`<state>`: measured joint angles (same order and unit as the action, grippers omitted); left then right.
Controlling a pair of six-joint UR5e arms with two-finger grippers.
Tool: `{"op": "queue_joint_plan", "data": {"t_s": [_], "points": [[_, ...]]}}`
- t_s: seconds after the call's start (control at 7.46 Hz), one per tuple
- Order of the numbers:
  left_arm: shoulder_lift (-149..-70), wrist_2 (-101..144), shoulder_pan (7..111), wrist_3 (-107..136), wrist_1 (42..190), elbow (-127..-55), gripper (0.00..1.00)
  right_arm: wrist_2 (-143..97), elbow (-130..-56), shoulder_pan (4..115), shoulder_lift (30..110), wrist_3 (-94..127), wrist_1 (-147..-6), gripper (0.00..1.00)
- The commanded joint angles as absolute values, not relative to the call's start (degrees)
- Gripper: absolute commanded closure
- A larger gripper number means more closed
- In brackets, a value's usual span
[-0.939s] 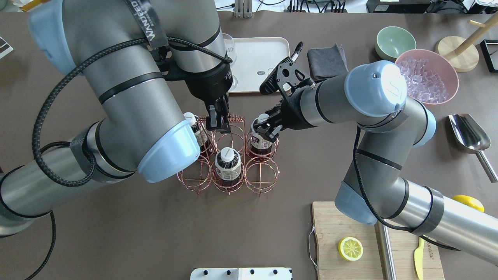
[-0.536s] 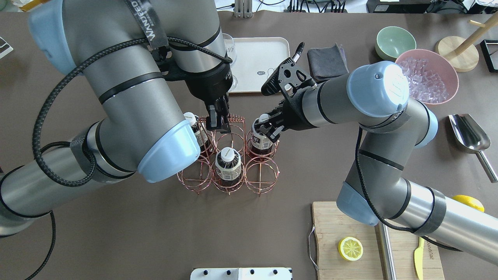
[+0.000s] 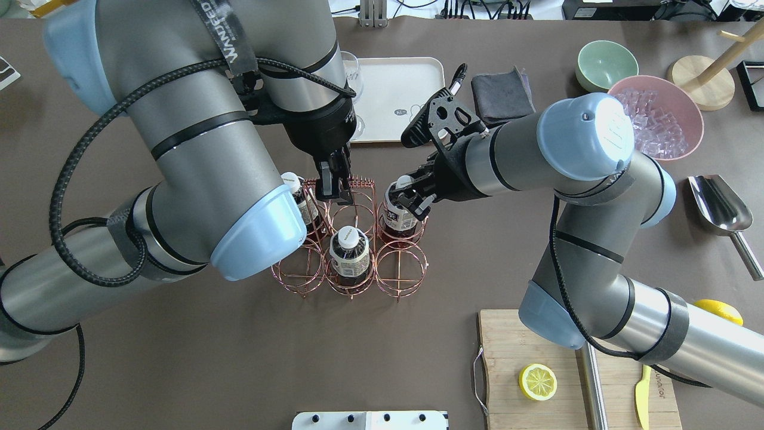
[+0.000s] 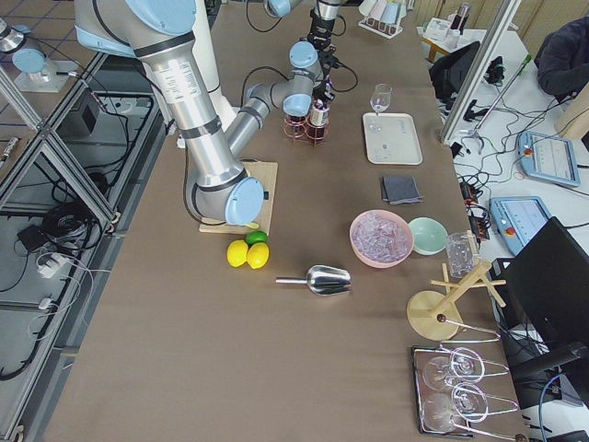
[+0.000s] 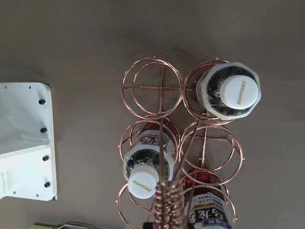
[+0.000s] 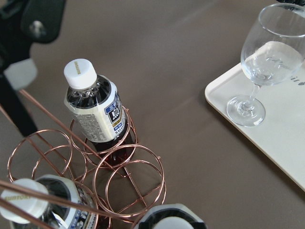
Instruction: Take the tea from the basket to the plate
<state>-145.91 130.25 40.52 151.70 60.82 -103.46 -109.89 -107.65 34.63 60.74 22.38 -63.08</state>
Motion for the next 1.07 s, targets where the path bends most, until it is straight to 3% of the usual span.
{"op": "queue_joint_plan", "data": {"t_s": [0.0,0.94], "points": [[-145.3,130.3,40.5,151.7,60.8,-104.0,1.0,-110.0,-108.8,34.7,60.6,22.4,-63.7,1.0],[-143.8,130.4,41.0,151.7,60.4,-106.4,1.0,-115.5,-111.2,38.8,59.9,22.4,-66.7,1.0]]}}
